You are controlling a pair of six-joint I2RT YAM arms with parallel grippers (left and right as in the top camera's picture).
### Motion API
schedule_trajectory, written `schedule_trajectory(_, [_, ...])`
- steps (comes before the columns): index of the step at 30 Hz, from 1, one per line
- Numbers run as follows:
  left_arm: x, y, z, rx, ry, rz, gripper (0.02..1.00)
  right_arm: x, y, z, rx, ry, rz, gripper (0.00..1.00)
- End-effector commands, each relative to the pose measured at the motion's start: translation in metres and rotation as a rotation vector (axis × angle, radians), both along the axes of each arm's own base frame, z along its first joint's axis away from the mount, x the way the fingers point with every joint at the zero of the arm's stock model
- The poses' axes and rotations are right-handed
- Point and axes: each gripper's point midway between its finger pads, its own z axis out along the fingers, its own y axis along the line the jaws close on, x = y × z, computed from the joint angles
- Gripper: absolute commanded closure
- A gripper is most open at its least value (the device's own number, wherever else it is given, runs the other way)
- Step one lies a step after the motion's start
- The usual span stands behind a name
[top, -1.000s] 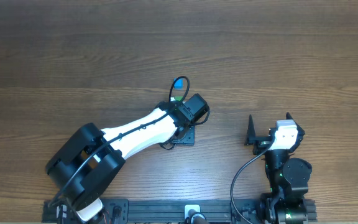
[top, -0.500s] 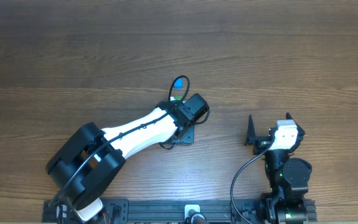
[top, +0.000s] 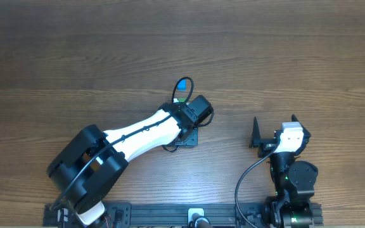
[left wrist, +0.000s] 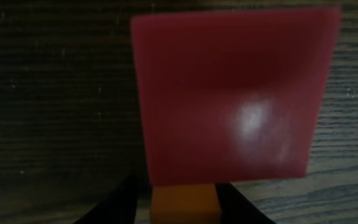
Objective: Stack Cubes
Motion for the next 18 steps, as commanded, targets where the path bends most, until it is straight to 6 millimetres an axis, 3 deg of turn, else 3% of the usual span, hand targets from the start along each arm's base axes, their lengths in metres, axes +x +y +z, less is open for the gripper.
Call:
schedule_trajectory(1, [-0.0046, 0.0017, -0.0114, 0.018, 0.034, -0.009, 0.643, -0.0001, -0.0004, -0.0017, 0.004, -0.002, 0.0, 0.007])
schedule_trajectory(18, [-0.0051, 0.0013, -0.0114, 0.015, 0.037, -0.009, 0.704, -0.0001, -0.0004, -0.0015, 0.004, -0.003, 0.0, 0.009])
